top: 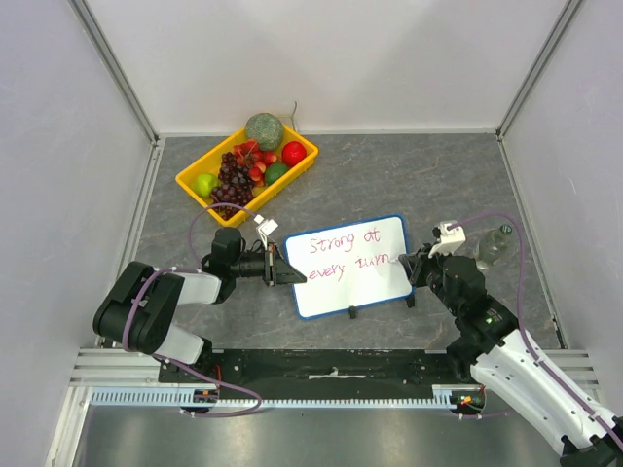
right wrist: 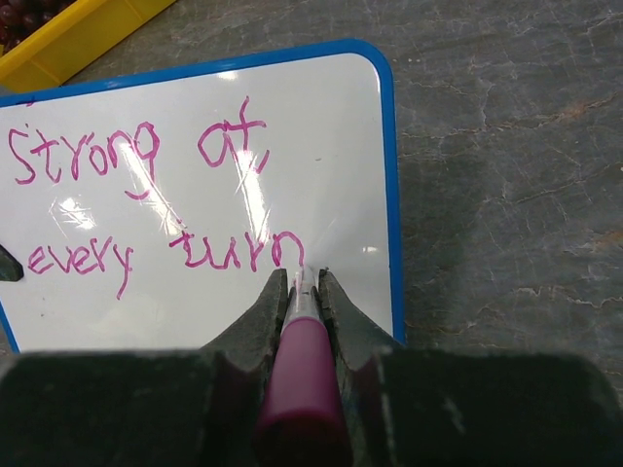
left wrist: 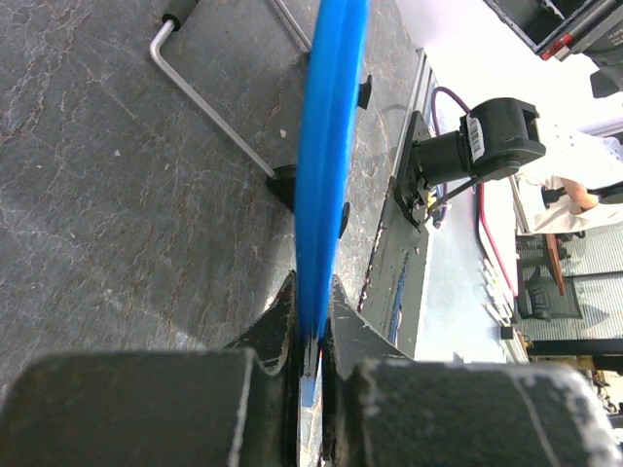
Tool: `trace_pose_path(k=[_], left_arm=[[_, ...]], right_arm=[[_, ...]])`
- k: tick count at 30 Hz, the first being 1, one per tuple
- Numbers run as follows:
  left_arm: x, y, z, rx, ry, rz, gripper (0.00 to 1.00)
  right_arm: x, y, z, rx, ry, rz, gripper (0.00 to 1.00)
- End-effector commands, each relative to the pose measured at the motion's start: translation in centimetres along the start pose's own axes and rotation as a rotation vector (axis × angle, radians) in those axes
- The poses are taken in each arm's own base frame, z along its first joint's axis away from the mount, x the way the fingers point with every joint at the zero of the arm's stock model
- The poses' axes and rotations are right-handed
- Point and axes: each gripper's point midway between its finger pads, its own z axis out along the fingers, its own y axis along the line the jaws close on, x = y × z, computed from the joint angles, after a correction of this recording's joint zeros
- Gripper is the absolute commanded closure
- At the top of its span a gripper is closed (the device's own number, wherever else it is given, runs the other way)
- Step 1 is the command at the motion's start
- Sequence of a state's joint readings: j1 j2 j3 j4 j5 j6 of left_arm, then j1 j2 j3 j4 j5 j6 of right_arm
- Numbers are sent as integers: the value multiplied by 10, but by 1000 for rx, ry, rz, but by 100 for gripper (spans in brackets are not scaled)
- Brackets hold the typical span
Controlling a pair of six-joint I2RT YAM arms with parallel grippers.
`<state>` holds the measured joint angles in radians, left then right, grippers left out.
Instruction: Write a sentence on the whiteboard
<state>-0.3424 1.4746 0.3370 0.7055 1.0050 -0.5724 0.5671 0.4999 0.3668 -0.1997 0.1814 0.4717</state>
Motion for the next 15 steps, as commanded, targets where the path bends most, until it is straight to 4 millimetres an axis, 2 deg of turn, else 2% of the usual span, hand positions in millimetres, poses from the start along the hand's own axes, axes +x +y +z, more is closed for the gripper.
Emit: trace_pose_path(k=[1, 7, 15], left_arm=[[5, 23, -4, -106, -21, -26, 98], [5, 23, -4, -106, -21, -26, 98], [5, 23, -4, -103, -21, -26, 98]], right_arm=[[-35, 13, -10, -37, -82, 23, 100], [-46, 10, -15, -25, -134, 47, 100], [-24, -1, -4, 23, -83, 32, 100]])
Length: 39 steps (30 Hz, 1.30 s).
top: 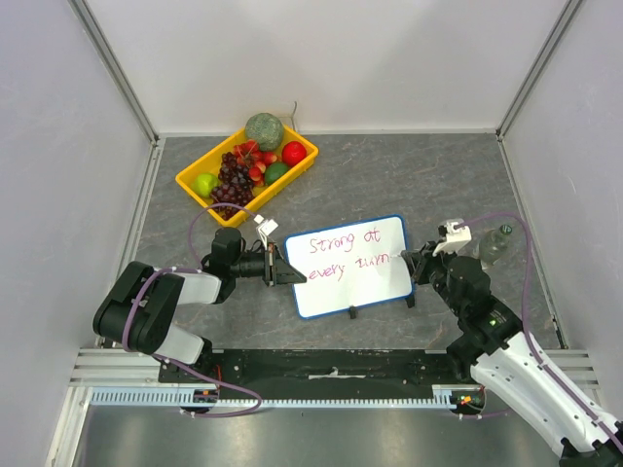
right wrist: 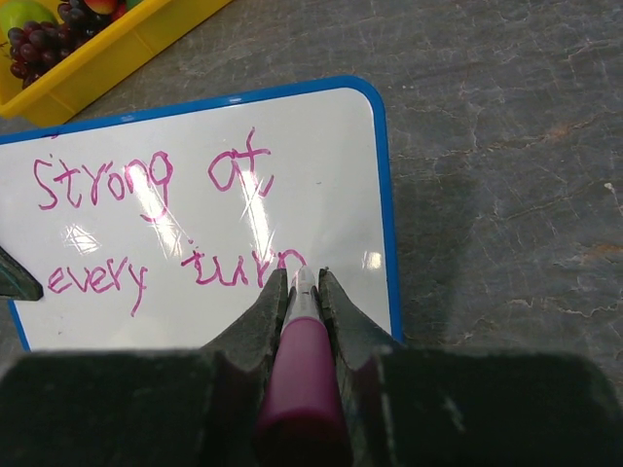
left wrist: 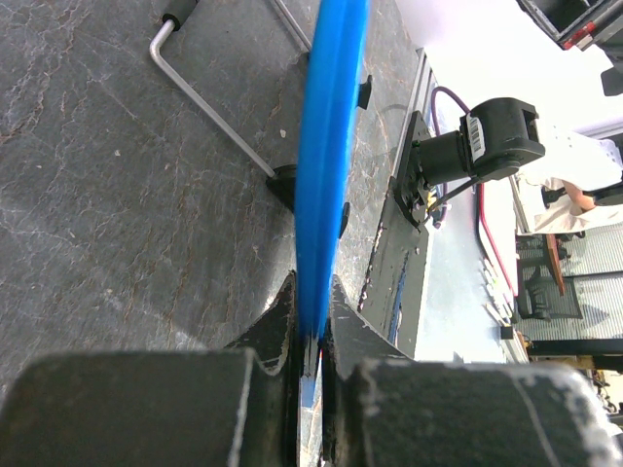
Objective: Write a sentence on the whiteboard
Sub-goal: Write a sentence on the whiteboard, then adjust the whiteboard on the whiteboard stand.
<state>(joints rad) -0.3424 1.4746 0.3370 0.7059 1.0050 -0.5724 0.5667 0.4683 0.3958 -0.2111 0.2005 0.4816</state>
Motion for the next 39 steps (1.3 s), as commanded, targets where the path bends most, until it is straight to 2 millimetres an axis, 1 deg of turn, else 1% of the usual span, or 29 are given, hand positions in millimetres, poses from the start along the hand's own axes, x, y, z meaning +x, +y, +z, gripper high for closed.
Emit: trace_pose_path(k=[1, 9, 12, 14, 16, 18, 21, 23, 27, 28, 32, 35, 39], left_arm=[[5, 24, -4, -108, -22, -28, 98], [5, 24, -4, -108, -21, -29, 98], [5, 24, -4, -107, -20, -29, 98], [6, 24, -4, -107, -20, -28, 98], [6, 24, -4, -108, -21, -26, 98], [5, 24, -4, -111, -25, -25, 98], [4, 25, -4, -111, -29, -23, 98], [1, 24, -3, -104, -40, -21, 98], [-9, 20, 1, -73, -90, -25, 98], [-14, 19, 2, -62, -116, -11, 98], [-19, 15, 9, 13, -156, -49, 98], [-19, 12, 14, 66, -173, -55, 98], [-20, 11, 20, 79, -178, -42, 98]], right_arm=[[-4, -5, 3, 28, -28, 10, 100], [23, -17, 11, 74, 39, -11, 100], [27, -18, 12, 77, 52, -14, 100], [21, -16, 11, 72, 34, -6, 100], [9, -13, 7, 64, -1, 7, 100], [-8, -6, 1, 39, -47, 25, 100], [-29, 1, -9, 12, -104, 47, 100], [-38, 4, -13, -3, -128, 58, 100], [-39, 7, -15, -15, -131, 70, 100], [-38, 7, -15, -19, -130, 69, 100], [-34, 6, -14, -18, -117, 67, 100], [-34, 7, -15, -23, -119, 62, 100], [-34, 7, -14, -23, -115, 57, 100]])
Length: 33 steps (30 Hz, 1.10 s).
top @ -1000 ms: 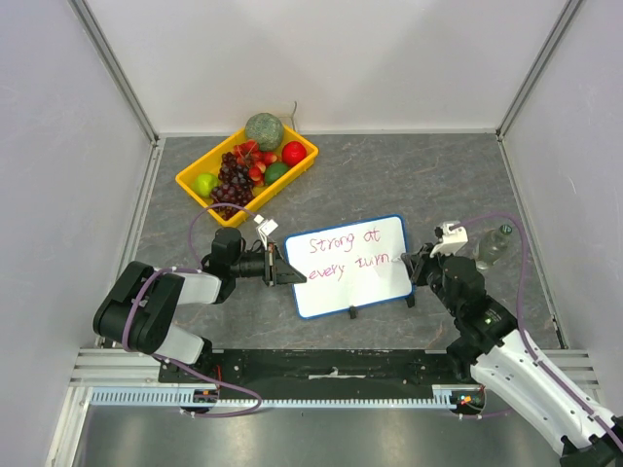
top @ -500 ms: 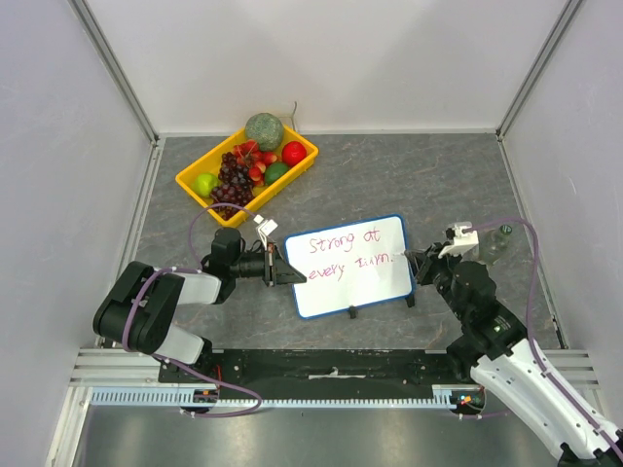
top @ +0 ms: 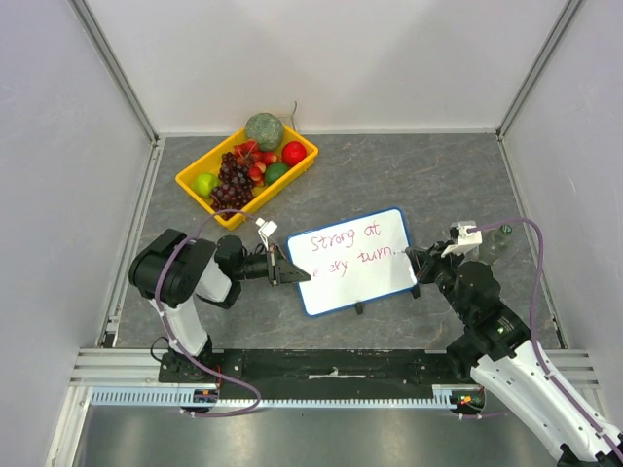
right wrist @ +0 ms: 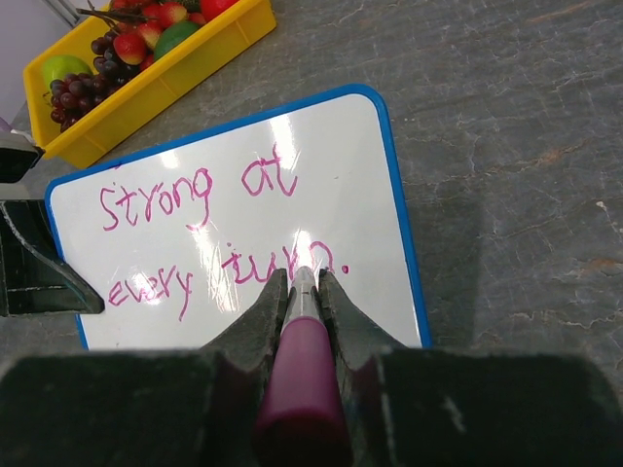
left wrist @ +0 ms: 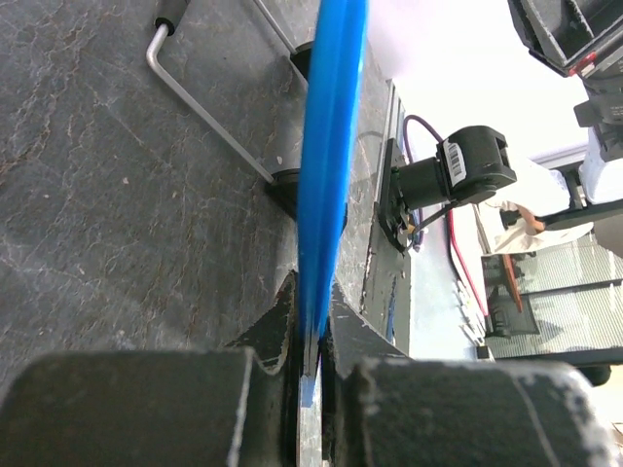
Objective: Write a sentence on the whiteboard
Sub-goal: Adjust the whiteboard on the whiteboard stand.
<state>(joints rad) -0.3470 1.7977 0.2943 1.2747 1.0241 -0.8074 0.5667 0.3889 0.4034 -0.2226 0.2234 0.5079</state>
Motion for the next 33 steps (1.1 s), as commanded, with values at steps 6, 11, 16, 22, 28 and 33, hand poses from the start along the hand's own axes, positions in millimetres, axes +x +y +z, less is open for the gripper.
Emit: trace_pose_path(k=[6, 11, 16, 22, 28, 33], left_arm=[[-34, -16, 10, -6, -131, 86, 98], [-44, -24, 20, 9, -135, 110, 98], [-50, -29, 35, 21, -117, 136, 98], [-66, -45, 38, 68, -159, 218, 98], [-81, -47, 50, 70, -137, 257, 98], [-70, -31, 62, 58, -93, 230, 98]], right_arm=[[-12, 5, 0, -13, -26, 10, 100], [-10, 6, 1, -20, -23, 11, 100], [-8, 6, 1, -21, -18, 9, 100], [-5, 6, 2, -25, -8, 1, 100], [-2, 8, 5, -35, 5, -11, 100], [-3, 8, 5, -34, 3, -12, 100]])
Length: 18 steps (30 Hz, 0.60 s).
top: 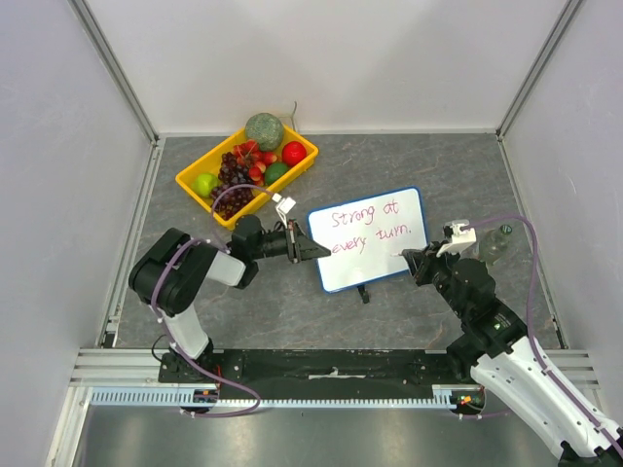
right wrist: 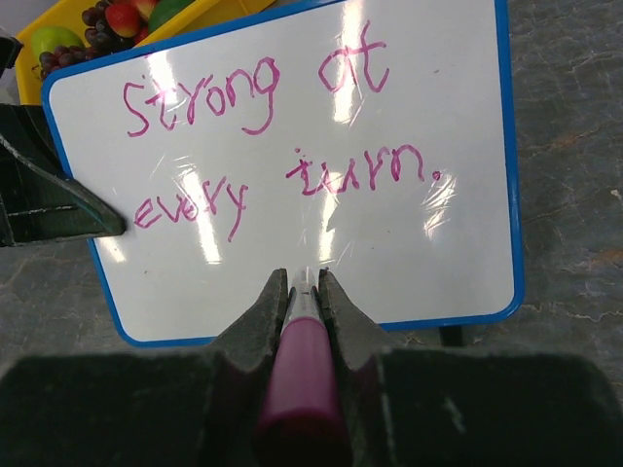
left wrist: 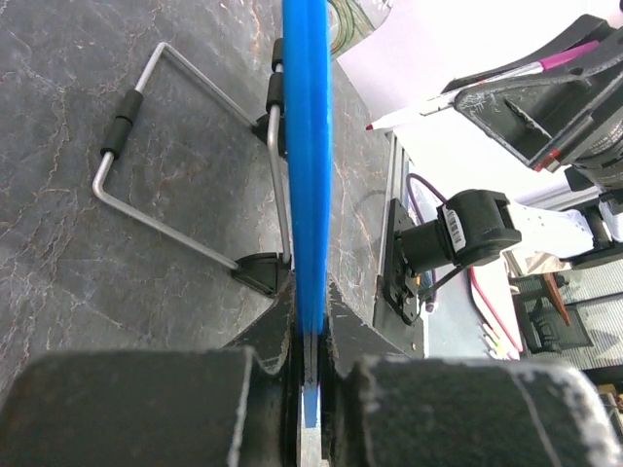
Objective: Write a sentence on the whiteboard
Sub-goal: Adjust the whiteboard on the whiteboard stand.
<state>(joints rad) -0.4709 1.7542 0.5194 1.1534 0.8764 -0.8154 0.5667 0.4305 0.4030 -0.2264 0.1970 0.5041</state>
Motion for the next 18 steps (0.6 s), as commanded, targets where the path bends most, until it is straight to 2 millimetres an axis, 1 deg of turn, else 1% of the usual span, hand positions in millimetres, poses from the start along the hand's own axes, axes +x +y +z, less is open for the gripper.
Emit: trace_pose_path(k=[1, 6, 10, 13, 16, 17, 18], left_arm=[[-6, 3, 12, 19, -16, 107, 98], [21, 13, 13, 3, 27, 84, 98], [34, 15, 11, 8, 39, 71, 98], [39, 18, 8, -9, 42, 72, 98], [39, 18, 7, -21, 51, 86, 98], [37, 18, 6, -25, 49, 97, 97], [37, 18, 6, -31, 51, 96, 93]], right_arm=[[-14, 7, 0, -29, -47, 2, 100], [-8, 8, 0, -40, -33, 16, 100], [-5, 10, -2, -52, -23, 17, 100], [-5, 10, -4, -55, -19, 18, 100], [-5, 11, -5, -61, -19, 23, 100], [-5, 12, -6, -66, -19, 23, 100], [-4, 12, -6, -66, -14, 26, 100]])
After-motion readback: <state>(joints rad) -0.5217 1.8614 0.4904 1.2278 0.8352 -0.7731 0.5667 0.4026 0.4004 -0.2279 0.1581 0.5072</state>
